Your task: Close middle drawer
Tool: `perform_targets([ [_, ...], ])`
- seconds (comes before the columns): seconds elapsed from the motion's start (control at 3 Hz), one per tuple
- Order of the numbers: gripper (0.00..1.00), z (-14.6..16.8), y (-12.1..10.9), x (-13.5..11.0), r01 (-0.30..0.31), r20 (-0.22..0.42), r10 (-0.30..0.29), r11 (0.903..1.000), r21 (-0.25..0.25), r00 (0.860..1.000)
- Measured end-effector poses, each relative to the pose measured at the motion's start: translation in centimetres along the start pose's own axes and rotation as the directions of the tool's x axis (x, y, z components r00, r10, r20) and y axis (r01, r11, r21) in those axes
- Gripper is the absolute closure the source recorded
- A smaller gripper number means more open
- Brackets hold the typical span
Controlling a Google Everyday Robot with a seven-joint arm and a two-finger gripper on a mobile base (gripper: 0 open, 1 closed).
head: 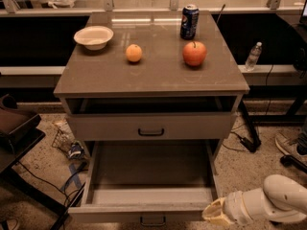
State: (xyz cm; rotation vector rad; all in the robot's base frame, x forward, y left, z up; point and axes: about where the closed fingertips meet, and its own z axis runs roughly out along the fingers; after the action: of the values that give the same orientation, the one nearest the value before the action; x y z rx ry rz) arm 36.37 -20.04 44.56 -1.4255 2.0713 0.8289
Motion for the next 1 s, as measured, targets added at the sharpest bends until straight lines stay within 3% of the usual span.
perform_targets([
  [0.33,1.0,0.7,-1.8,-0.6,0.009,0.034,-0.009,0.9999,-0.014,0.999],
  [0.67,1.0,1.8,-5.4,-2.3,0.031,0.057,-0.03,0.9993,-0.022,0.998],
  [1.0,1.0,1.7,-5.2,-2.3,0.031,0.057,-0.03,0.9993,-0.022,0.998],
])
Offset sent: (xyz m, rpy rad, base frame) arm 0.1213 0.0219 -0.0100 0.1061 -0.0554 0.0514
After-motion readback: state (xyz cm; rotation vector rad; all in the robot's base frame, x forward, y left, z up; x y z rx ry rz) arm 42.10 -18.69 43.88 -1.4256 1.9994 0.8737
